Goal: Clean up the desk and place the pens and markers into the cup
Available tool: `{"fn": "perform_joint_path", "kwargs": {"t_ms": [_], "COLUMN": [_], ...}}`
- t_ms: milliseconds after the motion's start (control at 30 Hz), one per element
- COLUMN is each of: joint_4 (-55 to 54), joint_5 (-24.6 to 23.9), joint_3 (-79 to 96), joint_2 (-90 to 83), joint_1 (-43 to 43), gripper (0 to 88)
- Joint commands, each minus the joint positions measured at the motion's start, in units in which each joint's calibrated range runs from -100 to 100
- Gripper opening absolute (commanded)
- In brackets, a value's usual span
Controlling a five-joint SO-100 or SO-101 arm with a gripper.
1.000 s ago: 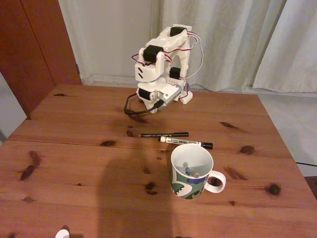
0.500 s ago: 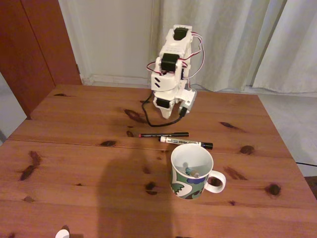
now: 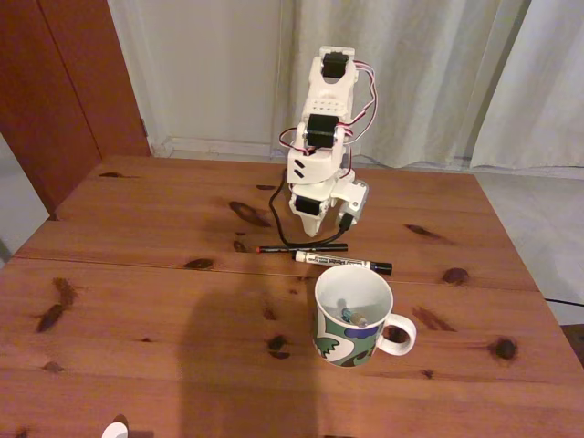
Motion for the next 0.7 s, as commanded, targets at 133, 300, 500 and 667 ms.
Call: {"fn": "perform_joint_path", "kwargs": {"t_ms": [133,300,500,667], "joint_4": [-0.94,-0.94,-0.94,-0.94], "joint_5": [-0.33,-0.39,-0.39,-0.39], "joint_3": [-0.16,-0.07,0.2,3.17], "joint_2": [-0.28,-0.28,-0.28,-0.85], "joint_1": [-0.38,-0.06,0.18,0.26], "gripper": [0.9,1.5,1.6,1.6]}}
